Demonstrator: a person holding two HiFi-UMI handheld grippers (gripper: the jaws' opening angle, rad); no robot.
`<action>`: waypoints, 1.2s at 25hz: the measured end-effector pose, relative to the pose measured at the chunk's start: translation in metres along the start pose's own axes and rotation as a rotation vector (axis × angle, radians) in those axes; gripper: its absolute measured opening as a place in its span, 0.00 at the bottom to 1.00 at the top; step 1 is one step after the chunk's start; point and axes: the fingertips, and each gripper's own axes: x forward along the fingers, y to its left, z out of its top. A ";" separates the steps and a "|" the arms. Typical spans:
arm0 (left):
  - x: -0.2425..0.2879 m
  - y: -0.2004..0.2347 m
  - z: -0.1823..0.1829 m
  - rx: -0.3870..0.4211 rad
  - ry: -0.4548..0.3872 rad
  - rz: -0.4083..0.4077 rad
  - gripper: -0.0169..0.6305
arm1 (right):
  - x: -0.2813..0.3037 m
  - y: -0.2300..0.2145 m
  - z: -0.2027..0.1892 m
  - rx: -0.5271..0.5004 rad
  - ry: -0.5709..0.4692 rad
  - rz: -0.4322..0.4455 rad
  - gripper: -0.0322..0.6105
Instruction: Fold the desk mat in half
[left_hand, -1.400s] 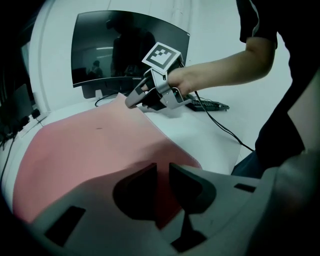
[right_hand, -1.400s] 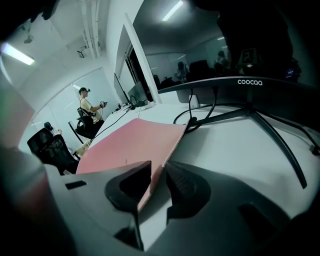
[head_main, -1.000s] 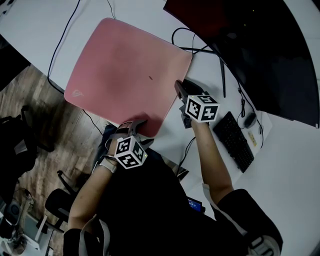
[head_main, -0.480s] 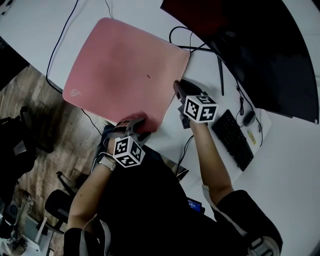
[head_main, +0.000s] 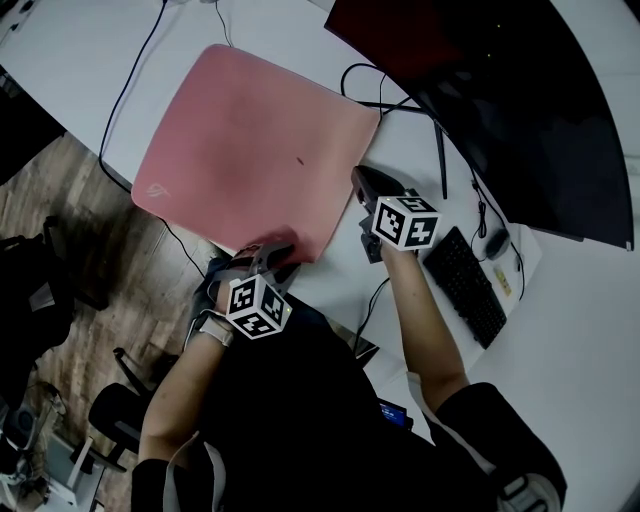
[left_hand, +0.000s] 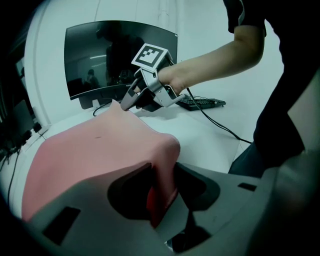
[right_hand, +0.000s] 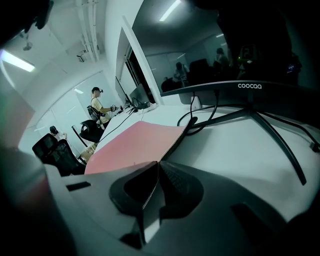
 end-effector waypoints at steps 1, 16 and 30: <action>-0.003 0.002 0.001 -0.012 -0.012 0.005 0.25 | 0.000 0.002 0.002 0.010 -0.006 0.009 0.10; -0.045 0.039 0.017 -0.170 -0.199 -0.021 0.12 | -0.015 0.003 0.018 0.123 -0.035 -0.080 0.10; -0.085 0.073 0.023 -0.180 -0.299 -0.033 0.12 | -0.017 0.015 0.022 0.286 -0.040 -0.167 0.34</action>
